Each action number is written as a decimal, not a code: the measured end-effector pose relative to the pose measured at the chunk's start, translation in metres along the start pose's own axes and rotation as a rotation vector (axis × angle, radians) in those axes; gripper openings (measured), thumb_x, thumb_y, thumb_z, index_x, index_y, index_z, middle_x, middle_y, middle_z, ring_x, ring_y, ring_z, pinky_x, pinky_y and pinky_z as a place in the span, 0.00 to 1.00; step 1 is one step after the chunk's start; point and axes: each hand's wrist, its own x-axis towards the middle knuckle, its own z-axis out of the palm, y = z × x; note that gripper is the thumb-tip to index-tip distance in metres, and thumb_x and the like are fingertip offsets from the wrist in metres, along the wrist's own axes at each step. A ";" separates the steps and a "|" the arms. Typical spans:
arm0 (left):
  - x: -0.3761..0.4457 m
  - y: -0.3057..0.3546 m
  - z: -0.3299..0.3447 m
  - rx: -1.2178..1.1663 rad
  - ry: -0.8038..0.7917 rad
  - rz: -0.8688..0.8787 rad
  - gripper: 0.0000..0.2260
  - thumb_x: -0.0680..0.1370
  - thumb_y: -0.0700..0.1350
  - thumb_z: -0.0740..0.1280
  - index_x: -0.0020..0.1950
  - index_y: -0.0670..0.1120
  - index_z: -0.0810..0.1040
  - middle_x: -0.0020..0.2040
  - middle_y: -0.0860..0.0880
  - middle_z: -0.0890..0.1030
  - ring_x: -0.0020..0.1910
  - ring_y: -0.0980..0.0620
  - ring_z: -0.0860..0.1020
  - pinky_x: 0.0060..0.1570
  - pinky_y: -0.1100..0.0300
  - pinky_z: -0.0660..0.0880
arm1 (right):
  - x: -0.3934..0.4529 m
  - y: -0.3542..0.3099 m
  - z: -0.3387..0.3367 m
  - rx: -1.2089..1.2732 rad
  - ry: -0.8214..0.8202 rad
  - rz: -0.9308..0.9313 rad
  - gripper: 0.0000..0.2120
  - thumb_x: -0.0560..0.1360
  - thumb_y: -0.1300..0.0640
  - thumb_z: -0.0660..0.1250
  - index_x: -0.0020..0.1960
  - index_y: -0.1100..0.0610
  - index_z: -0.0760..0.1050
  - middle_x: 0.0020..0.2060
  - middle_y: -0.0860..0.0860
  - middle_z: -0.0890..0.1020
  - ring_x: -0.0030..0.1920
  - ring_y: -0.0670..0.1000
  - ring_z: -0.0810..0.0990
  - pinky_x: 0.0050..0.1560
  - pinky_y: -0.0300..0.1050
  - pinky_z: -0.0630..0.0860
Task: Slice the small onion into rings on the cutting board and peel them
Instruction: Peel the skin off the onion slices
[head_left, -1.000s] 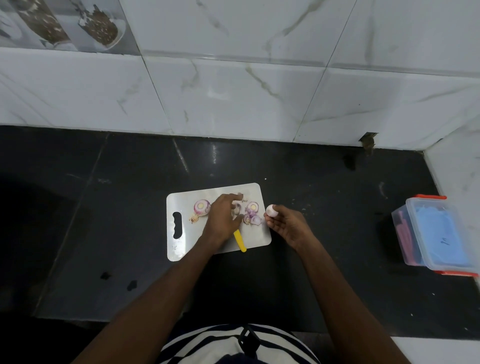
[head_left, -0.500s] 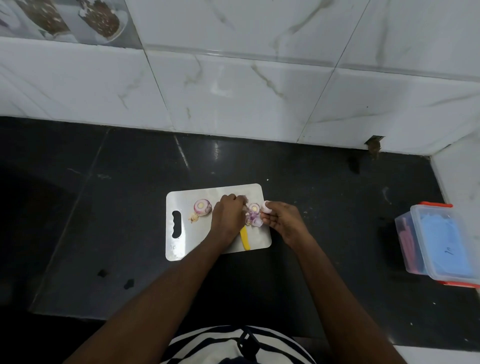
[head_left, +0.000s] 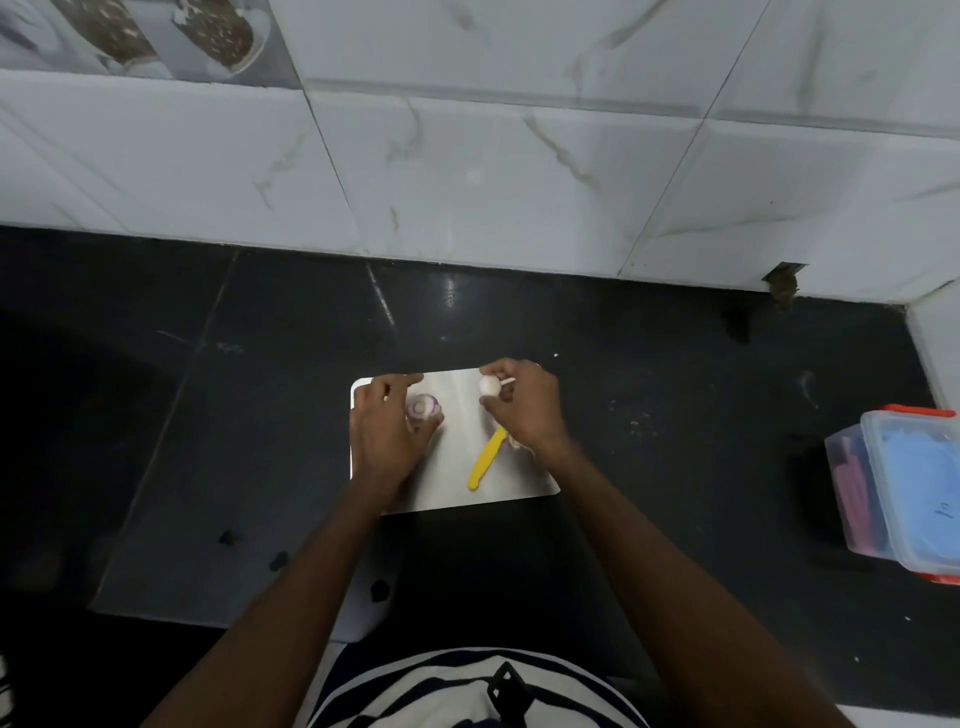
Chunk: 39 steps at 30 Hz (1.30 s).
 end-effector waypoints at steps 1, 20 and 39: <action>0.002 -0.008 -0.002 0.014 -0.061 -0.021 0.29 0.73 0.58 0.80 0.71 0.53 0.79 0.66 0.50 0.80 0.67 0.44 0.75 0.65 0.47 0.75 | 0.005 -0.002 0.012 -0.055 -0.028 -0.051 0.18 0.65 0.59 0.80 0.55 0.50 0.85 0.49 0.49 0.84 0.47 0.51 0.85 0.54 0.47 0.81; -0.018 -0.015 -0.010 -0.429 -0.171 0.134 0.28 0.75 0.49 0.81 0.74 0.51 0.77 0.66 0.55 0.82 0.61 0.58 0.82 0.61 0.60 0.79 | -0.031 -0.019 0.026 0.067 -0.031 -0.037 0.13 0.79 0.47 0.71 0.60 0.52 0.83 0.52 0.44 0.86 0.52 0.42 0.83 0.54 0.39 0.77; -0.035 0.027 -0.015 -0.719 -0.394 0.188 0.20 0.73 0.45 0.83 0.63 0.55 0.85 0.61 0.56 0.85 0.61 0.53 0.84 0.54 0.50 0.86 | -0.091 -0.022 -0.010 0.979 -0.113 0.585 0.12 0.79 0.66 0.71 0.59 0.72 0.81 0.50 0.61 0.86 0.48 0.56 0.86 0.49 0.47 0.83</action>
